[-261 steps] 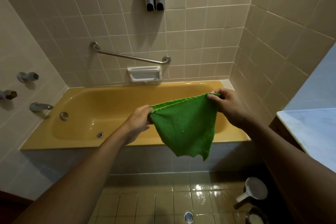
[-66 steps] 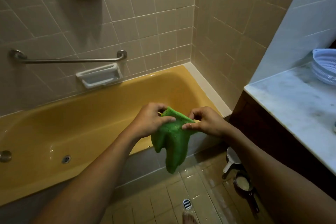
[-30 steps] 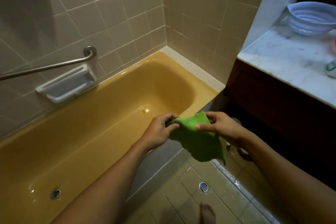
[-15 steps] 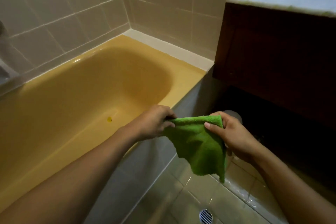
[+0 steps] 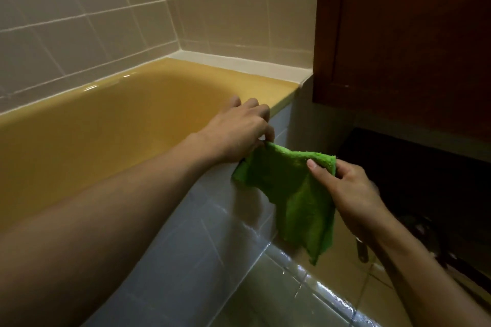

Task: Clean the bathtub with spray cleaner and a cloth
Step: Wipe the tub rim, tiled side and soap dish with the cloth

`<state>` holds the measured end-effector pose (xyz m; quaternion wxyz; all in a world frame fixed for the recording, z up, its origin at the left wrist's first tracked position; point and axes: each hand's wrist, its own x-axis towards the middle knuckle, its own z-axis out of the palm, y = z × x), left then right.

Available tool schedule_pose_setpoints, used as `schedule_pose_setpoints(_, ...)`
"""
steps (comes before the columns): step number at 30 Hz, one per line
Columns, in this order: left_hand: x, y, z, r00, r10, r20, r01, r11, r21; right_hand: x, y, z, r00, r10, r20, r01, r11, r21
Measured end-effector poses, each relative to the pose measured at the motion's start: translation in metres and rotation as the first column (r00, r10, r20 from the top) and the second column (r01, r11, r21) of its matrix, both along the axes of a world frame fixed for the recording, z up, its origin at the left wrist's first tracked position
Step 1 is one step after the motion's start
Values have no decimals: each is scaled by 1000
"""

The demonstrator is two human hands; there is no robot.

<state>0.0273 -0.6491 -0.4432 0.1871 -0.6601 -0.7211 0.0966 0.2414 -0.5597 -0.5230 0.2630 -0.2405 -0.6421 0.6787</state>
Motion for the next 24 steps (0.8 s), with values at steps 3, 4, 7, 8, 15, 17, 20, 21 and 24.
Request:
schedule_pose_setpoints(3,0,15,6,997,-47,-55,44,997,-68,-5,-5,-4,998,-37,-42,38,999,29)
schedule_pose_setpoints(4,0,21,10,995,-80,-61,76,995,-58,-7,-6,-7,992,-95,-86,97,995,18)
schedule_pose_setpoints(7,1,39,26,988,-149,-29,150,987,57,-18,-13,-13,953,-196,-230,199,980,-14)
schedule_pose_setpoints(8,-1,42,32,990,-139,-5,139,987,78,-25,-19,-16,952,-164,-260,166,986,-15)
schedule_pose_setpoints(15,-35,6,42,976,70,205,-47,992,-114,-98,-55,-54,977,208,-52,-188,946,264)
schedule_pose_setpoints(17,-37,-4,44,958,95,269,-60,989,-135,-105,-60,-64,970,235,-54,-213,939,271)
schedule_pose_setpoints(20,-41,-27,47,905,205,373,-147,973,-177,-102,-61,-67,943,266,-199,-247,962,113)
schedule_pose_setpoints(21,-45,-36,45,873,248,420,-175,963,-204,-101,-60,-68,923,255,-289,-269,963,-7)
schedule_pose_setpoints(24,-50,-64,30,753,331,569,-211,940,-267,-109,-56,-73,936,13,-350,-76,983,-166)
